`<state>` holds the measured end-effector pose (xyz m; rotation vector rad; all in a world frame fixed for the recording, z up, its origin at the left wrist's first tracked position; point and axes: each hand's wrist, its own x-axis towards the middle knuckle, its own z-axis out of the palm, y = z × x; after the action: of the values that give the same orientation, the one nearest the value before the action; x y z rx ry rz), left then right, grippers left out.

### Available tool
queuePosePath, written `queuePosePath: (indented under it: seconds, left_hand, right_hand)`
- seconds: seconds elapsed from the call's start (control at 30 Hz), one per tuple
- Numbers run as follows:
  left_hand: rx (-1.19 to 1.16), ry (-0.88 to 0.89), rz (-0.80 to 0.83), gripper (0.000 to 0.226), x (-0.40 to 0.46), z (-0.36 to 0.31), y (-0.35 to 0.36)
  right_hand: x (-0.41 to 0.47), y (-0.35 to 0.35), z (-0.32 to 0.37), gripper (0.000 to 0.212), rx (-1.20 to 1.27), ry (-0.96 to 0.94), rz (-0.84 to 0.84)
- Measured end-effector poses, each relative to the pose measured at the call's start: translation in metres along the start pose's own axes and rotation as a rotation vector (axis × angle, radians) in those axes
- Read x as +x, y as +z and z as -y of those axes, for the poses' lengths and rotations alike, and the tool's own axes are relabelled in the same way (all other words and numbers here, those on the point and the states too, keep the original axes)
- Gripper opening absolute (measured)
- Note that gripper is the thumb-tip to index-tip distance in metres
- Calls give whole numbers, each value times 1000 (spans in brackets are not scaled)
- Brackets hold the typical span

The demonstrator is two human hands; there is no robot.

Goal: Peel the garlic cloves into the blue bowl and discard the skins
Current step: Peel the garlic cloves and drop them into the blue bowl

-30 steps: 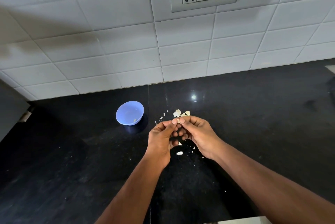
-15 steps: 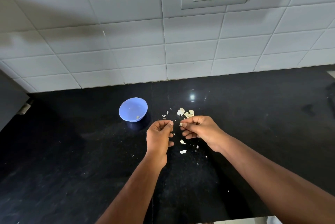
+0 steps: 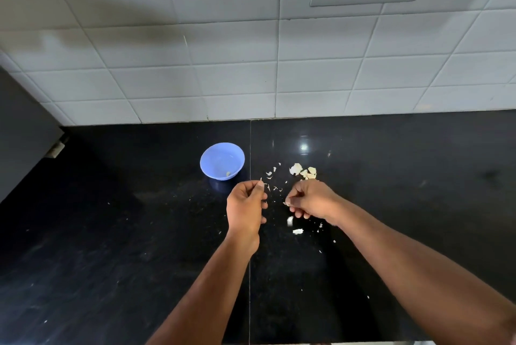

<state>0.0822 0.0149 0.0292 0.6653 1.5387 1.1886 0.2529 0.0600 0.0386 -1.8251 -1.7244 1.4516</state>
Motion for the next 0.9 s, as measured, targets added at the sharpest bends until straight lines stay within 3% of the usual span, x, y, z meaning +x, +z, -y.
queuePosePath:
  seconds: [0.13, 0.33, 0.43, 0.5, 0.7, 0.9]
  left_hand:
    - [111, -83, 44, 10, -3, 0, 2]
    - [91, -191, 263, 22, -13, 1, 8]
    - [-38, -247, 283, 17, -16, -1, 12]
    - [-68, -246, 272, 15, -16, -2, 15]
    - [-40, -195, 221, 10, -14, -9, 18]
    - [-150, -217, 262, 10, -19, -17, 23]
  right_hand:
    - [0, 9, -6, 14, -68, 4, -80]
    - [-25, 16, -3, 14, 654, -46, -46]
    - [-34, 21, -4, 19, 847, -31, -41]
    - [-38, 21, -5, 20, 849, -52, -62]
    - [-46, 11, -4, 16, 556, -187, -198]
    - [-50, 8, 3, 17, 581, -256, -255]
